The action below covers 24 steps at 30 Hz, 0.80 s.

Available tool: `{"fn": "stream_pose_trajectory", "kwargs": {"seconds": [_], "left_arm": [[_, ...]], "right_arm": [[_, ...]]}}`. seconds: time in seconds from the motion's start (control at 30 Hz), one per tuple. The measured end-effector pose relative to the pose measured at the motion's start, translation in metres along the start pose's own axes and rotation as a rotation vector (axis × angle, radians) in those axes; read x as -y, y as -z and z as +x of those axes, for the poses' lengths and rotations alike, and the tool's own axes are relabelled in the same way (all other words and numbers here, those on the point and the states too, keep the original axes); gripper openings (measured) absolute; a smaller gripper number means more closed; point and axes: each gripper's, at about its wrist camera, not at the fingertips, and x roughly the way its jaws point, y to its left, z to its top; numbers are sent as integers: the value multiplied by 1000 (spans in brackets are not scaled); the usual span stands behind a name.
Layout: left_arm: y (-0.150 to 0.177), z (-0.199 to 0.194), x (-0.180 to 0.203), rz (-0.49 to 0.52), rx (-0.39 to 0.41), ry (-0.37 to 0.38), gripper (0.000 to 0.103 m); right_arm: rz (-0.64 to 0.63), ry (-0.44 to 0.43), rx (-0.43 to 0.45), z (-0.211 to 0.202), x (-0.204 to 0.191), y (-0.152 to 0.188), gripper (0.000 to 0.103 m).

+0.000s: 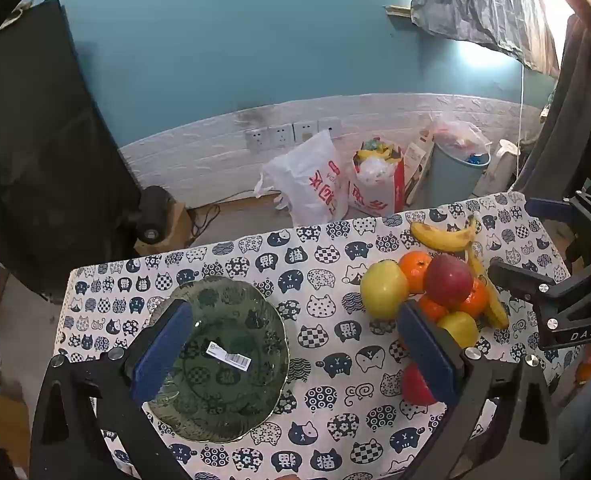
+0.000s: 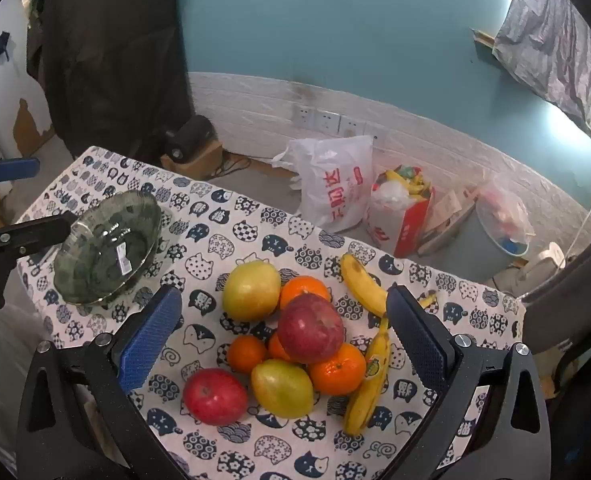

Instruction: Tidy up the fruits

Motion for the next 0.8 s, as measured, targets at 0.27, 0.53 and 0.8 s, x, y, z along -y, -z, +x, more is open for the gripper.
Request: {"fn": "stream_pose_trajectory", "kwargs": {"seconds": [0.27,0.53,0.8], "left_arm": [[1,-2,-2,-7,5,4,102],[5,1,4,32,2,8,102],[3,0,4,37,6,11,102]], "right_arm": [[3,-12,0,0,-3,-1,100],[-1,-12,-7,1,-6,-2,100],[-3,-14,-18,4,-8,0,100]]}}
